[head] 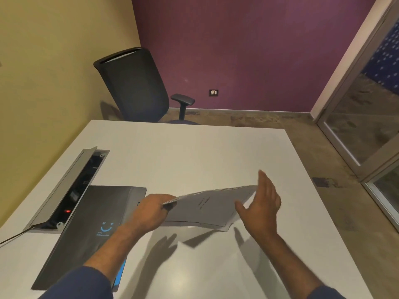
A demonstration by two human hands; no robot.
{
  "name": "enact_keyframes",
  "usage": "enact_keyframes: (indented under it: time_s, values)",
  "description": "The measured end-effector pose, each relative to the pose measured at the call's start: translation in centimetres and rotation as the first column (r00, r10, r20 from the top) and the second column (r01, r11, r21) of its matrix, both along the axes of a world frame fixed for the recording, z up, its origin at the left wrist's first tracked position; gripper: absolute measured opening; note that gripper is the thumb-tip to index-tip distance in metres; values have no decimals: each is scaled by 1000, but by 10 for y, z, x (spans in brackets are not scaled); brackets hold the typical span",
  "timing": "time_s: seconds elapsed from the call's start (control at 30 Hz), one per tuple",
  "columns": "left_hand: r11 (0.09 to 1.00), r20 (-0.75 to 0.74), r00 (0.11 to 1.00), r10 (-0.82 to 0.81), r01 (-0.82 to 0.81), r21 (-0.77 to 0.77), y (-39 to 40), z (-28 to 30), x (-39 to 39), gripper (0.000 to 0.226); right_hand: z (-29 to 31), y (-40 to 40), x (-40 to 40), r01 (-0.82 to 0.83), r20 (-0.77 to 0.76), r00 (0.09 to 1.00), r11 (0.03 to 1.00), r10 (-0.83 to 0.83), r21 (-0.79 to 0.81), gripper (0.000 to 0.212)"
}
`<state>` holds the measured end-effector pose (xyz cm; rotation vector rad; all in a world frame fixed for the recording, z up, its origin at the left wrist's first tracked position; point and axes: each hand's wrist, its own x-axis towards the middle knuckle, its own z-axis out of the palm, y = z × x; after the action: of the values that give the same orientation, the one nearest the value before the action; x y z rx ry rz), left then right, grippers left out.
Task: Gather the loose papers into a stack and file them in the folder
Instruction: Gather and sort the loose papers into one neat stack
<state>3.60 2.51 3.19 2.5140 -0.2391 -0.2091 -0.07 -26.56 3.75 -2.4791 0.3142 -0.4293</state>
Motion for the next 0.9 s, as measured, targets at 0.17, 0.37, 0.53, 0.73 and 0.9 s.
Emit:
enact_keyframes:
  time_s: [0.17,0.37,0.53,0.73,0.9]
  values:
    - [981,2,986,-165,164,102,-11,45,13,44,35,12,15,-473,-151,878,871,454,-132,89]
    - [959,19,972,-234,228,170,-13,65,17,39,48,16,20,-517,-272,787,832,554,200,26]
    - [993,193,974,-116,121,-10,-8,59,12,10,44,6,16,-441,-273,794,824,543,356,38]
    - [810,-47,949,313,-292,-509,-11,35,-5,103,33,-9,8,-308,-195,798,664,570,681,12]
    - [531,-404,915,1,-343,-775,-22,21,-17,76,29,-10,4,-186,-151,864,581,481,792,16]
